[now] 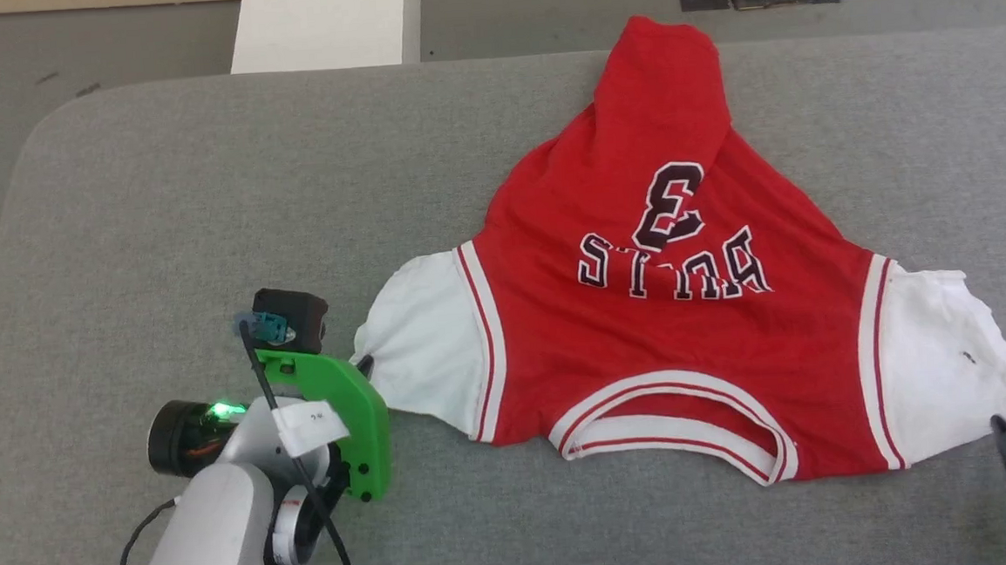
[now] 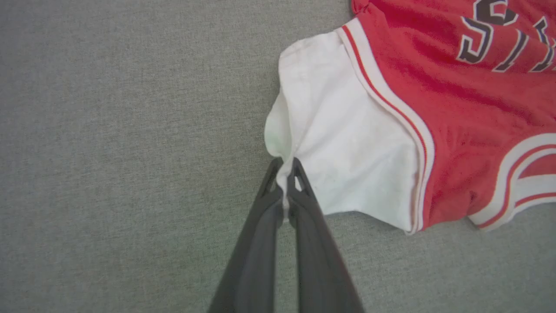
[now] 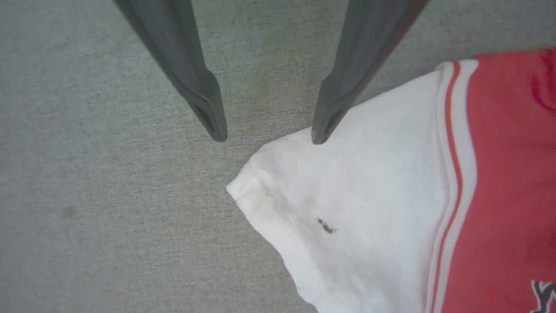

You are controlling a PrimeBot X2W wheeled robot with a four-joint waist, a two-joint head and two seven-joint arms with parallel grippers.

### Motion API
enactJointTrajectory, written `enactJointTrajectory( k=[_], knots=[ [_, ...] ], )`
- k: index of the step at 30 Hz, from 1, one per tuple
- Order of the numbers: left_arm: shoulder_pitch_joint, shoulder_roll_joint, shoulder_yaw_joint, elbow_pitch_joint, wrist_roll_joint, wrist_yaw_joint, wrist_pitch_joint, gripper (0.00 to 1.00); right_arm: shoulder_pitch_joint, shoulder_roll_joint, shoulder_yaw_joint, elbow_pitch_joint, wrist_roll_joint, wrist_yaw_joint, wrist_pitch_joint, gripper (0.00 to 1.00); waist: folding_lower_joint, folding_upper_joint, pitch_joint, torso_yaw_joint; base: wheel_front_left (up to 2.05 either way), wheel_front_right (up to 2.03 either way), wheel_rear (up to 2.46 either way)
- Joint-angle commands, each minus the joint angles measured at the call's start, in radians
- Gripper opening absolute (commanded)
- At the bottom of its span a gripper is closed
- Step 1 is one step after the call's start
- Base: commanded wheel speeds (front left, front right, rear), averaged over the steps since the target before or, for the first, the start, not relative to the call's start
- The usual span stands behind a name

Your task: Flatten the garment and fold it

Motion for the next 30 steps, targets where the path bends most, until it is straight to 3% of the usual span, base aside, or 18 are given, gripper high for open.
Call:
enactJointTrajectory(
  k=[1, 9, 16, 17, 18, 19, 24, 30],
  knots=[
    [0.017, 0.004, -0.004, -0.028, -0.008, 0.008, 0.011, 0.00, -0.038, -0.024, -0.004, 0.005, 0.005, -0.001, 0.039, 1.00, 0.0000, 0.0033, 0.011, 0.012, 0.00, 0.00, 0.00],
    [0.043, 0.008, -0.019, -0.101, -0.014, 0.016, 0.039, 0.00, -0.131, -0.104, 0.003, 0.070, 0.041, -0.001, 0.213, 1.00, 0.0000, 0.0033, 0.033, 0.039, 0.00, 0.00, 0.00],
    [0.044, 0.001, -0.029, -0.097, -0.027, 0.013, 0.039, 0.00, -0.169, -0.147, 0.035, 0.152, 0.039, -0.001, 0.229, 1.00, 0.0000, 0.0033, 0.051, 0.051, 0.00, 0.00, 0.00],
    [0.044, 0.001, -0.030, -0.096, -0.028, 0.013, 0.040, 0.00, -0.171, -0.148, 0.043, 0.165, 0.039, -0.001, 0.234, 0.85, 0.0000, 0.0033, 0.053, 0.051, 0.00, 0.00, 0.00],
    [0.044, 0.001, -0.031, -0.095, -0.028, 0.013, 0.040, 0.00, -0.172, -0.150, 0.051, 0.173, 0.038, -0.001, 0.235, 0.28, 0.0000, 0.0033, 0.055, 0.051, 0.00, 0.00, 0.00],
    [0.043, 0.000, -0.033, -0.093, -0.029, 0.012, 0.039, 0.00, -0.172, -0.152, 0.062, 0.181, 0.040, -0.001, 0.235, 0.00, 0.0000, 0.0033, 0.056, 0.052, 0.00, 0.00, 0.00],
    [0.043, -0.001, -0.034, -0.082, -0.038, 0.005, 0.022, 0.00, -0.175, -0.160, 0.094, 0.184, 0.062, -0.001, 0.206, 0.00, 0.0000, 0.0033, 0.040, 0.048, 0.00, 0.00, 0.00],
    [0.058, -0.006, -0.010, -0.093, -0.071, -0.007, -0.036, 0.00, -0.159, -0.182, 0.127, 0.085, 0.151, -0.001, 0.171, 0.00, 0.0000, 0.0033, -0.028, 0.033, 0.00, 0.00, 0.00]
  ],
)
